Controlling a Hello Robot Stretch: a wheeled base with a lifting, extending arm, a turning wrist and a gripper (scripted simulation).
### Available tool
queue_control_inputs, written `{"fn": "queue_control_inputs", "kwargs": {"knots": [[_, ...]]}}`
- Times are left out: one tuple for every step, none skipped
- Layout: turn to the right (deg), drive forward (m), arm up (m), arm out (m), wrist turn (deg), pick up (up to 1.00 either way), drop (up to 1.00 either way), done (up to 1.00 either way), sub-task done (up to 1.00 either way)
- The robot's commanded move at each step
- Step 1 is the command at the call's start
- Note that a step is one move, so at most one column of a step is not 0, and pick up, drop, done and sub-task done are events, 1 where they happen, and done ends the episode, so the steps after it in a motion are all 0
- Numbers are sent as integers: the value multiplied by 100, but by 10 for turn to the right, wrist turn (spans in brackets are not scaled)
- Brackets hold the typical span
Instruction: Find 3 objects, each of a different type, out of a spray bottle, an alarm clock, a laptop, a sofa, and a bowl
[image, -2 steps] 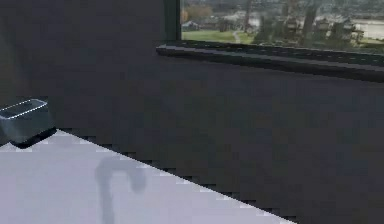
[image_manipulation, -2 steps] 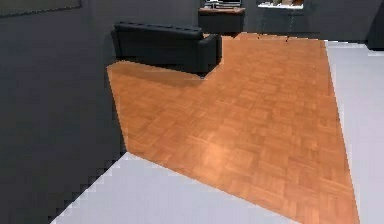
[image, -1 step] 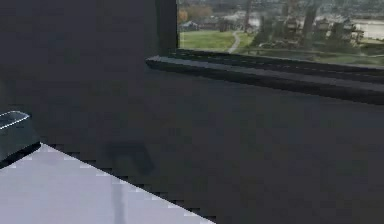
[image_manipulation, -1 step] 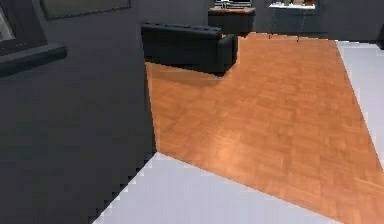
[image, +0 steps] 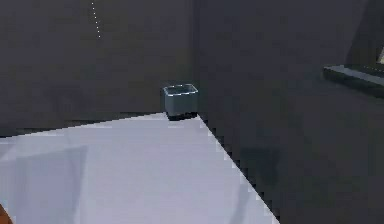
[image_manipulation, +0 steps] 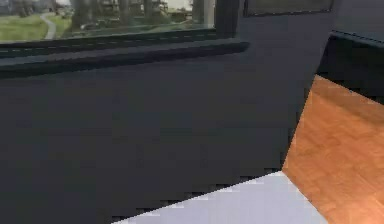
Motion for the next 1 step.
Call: {"fn": "queue_control_inputs", "kwargs": {"knots": [[-450,0,0,0,0,0,0,0,0]]}}
